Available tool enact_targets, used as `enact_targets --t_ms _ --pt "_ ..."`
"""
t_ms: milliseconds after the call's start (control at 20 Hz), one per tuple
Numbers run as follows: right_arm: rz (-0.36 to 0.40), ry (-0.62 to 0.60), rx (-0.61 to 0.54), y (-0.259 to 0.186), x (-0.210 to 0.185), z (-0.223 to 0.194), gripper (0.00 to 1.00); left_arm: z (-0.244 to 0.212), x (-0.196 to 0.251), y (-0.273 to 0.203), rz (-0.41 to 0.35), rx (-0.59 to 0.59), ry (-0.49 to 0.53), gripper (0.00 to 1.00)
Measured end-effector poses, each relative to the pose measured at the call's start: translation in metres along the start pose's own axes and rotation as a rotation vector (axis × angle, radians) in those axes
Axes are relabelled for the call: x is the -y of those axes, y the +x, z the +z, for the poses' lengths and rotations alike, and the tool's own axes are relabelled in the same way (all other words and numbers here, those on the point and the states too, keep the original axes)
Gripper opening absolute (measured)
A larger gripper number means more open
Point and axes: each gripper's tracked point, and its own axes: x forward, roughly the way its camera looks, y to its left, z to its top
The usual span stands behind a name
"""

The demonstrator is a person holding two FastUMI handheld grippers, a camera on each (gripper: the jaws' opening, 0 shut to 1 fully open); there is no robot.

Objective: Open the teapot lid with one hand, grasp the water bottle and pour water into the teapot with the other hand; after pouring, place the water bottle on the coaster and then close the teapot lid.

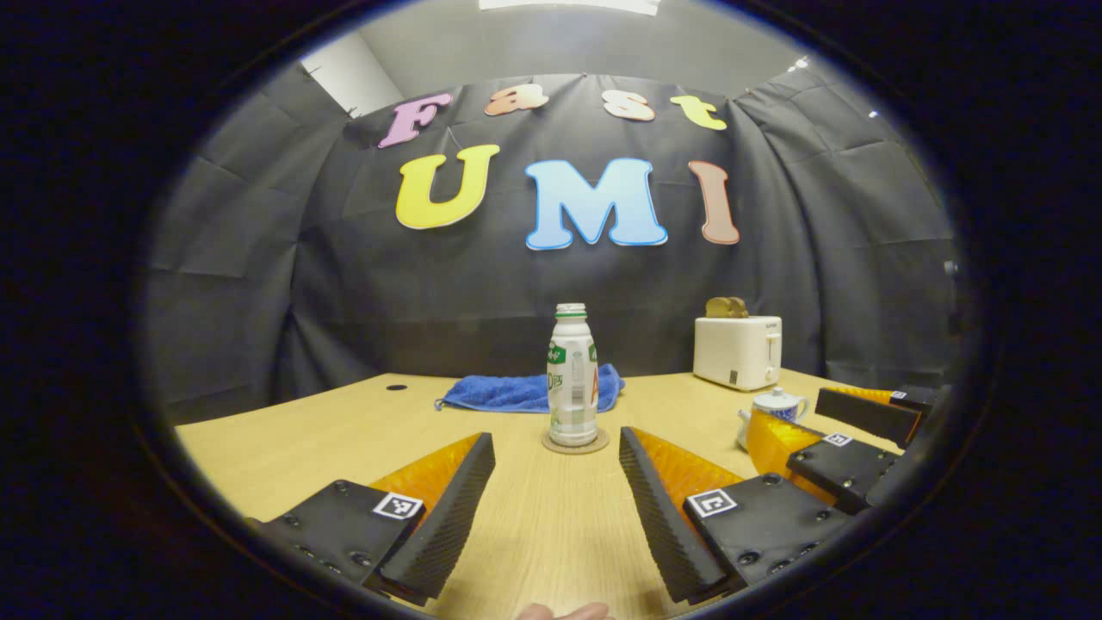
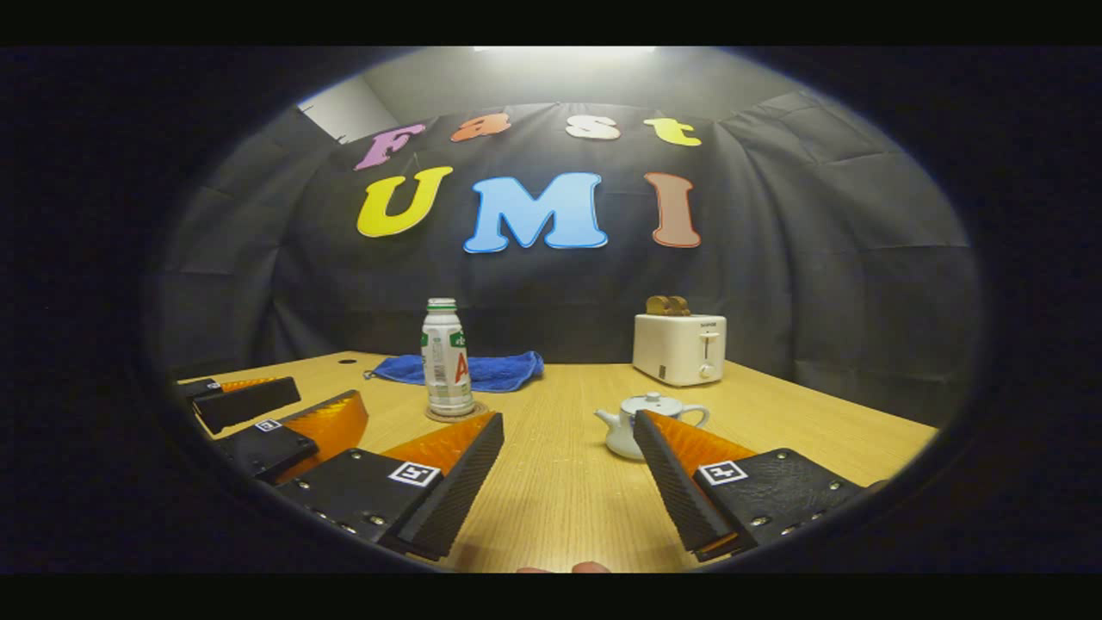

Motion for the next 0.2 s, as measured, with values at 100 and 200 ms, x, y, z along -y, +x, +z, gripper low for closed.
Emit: enact_targets --t_ms 100,200 --pt "-0.005 0.002 -0.001 -0.0017 -0.0015 0.0018 0.94 0.0008 0.0024 -0.0014 -0.012 0.001 -0.002 1.0" --pt "-0.002 0.002 -0.002 -0.0019 -0.0012 0.001 0.94 0.0011 0.0019 -0.001 -0.012 0.002 0.0 1.0"
